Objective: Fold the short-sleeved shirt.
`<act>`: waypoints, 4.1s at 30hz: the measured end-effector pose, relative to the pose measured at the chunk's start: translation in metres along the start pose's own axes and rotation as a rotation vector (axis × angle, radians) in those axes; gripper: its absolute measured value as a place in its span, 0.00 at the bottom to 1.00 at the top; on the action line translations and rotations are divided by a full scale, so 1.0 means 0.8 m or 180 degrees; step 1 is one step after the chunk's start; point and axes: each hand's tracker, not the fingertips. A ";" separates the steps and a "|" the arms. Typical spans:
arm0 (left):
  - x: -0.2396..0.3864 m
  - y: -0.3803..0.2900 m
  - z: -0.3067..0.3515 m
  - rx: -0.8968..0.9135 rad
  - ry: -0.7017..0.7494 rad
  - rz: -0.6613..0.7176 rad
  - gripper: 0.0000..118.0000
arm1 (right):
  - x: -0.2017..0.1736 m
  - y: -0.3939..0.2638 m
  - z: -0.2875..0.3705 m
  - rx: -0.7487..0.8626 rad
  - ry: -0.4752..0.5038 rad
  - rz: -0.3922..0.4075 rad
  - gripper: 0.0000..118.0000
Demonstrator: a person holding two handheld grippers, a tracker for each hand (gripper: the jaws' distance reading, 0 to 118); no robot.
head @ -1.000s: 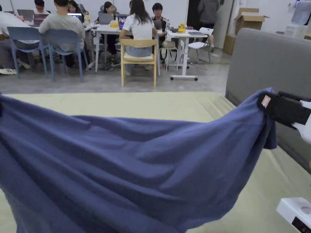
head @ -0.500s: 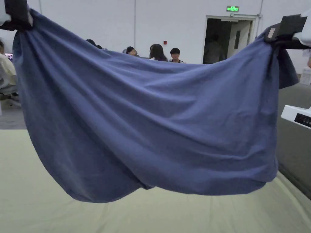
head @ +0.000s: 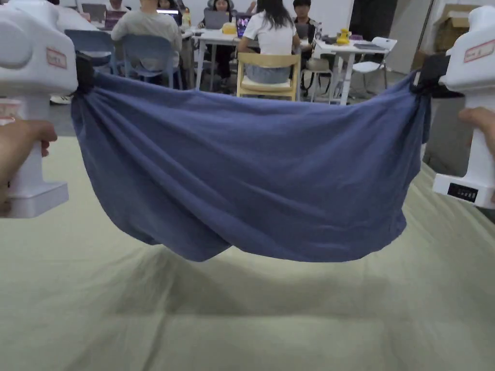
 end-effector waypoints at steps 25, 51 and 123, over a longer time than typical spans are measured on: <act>-0.033 -0.407 0.181 -0.1198 -0.0355 0.0407 0.01 | 0.071 -0.424 0.175 -0.0992 0.0142 -0.0428 0.07; -0.025 -0.449 0.501 -0.1311 -0.0035 0.0037 0.74 | 0.034 -0.474 0.475 -0.1379 0.0071 -0.0254 0.93; 0.064 -0.150 0.231 0.0223 -0.0943 0.0183 0.00 | 0.036 -0.208 0.249 -0.0110 0.0180 -0.0154 0.04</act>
